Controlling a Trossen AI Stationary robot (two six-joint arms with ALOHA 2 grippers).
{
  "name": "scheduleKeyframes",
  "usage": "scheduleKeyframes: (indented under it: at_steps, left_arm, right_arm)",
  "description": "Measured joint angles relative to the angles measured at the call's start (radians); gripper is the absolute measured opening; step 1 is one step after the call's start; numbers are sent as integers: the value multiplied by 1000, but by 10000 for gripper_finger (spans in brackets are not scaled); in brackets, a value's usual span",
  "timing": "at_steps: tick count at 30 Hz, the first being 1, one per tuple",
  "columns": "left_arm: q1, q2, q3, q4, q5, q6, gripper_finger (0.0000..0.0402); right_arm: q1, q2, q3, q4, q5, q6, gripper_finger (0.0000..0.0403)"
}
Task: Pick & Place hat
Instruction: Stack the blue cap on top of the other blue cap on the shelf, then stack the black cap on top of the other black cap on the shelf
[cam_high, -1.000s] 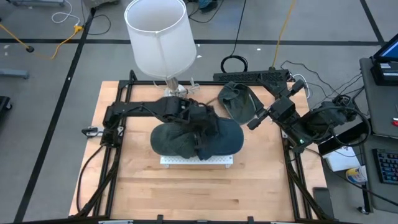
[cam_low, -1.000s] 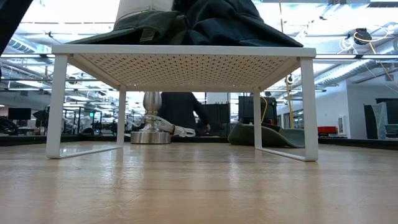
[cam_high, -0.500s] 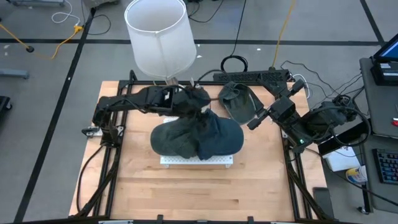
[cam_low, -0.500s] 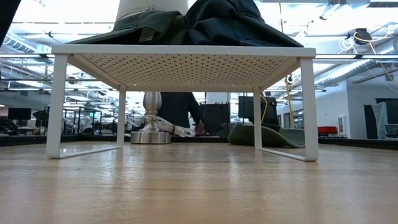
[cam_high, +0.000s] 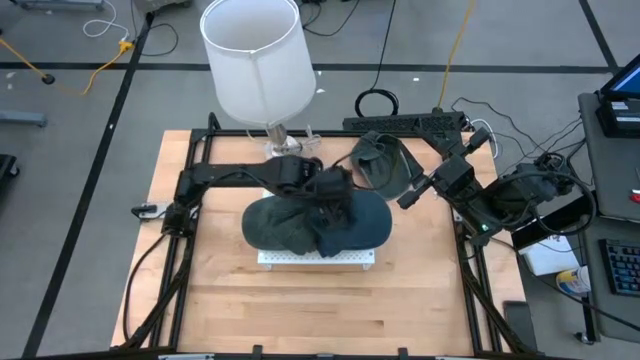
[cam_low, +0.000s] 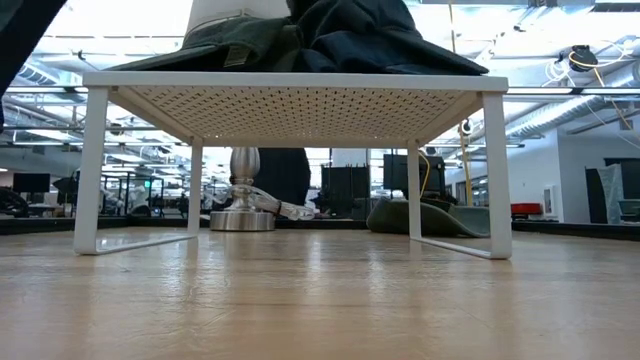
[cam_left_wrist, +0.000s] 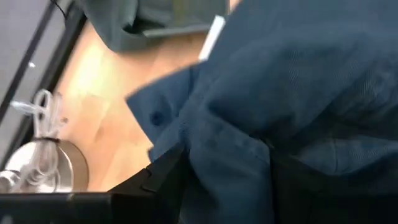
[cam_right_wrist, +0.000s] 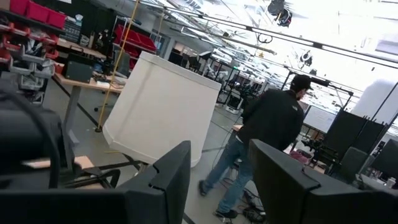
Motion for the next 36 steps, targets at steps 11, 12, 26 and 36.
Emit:
scheduleKeyframes:
  at_steps: [11,12,26,36]
  left_arm:
    - [6,7,0,-15,139,-7,151]
    - [7,-3,0,-14,155,-7,149]
    - [8,-147,0,95,193,6,245]
    - [-43,-336,0,121,224,27,311]
  right_arm:
    - [0,0,0,0,0,-3,155]
    - [0,0,0,0,0,-3,155]
    - [3,-1,0,-20,153,47,174]
    - [61,-20,-42,-43,211,211,305]
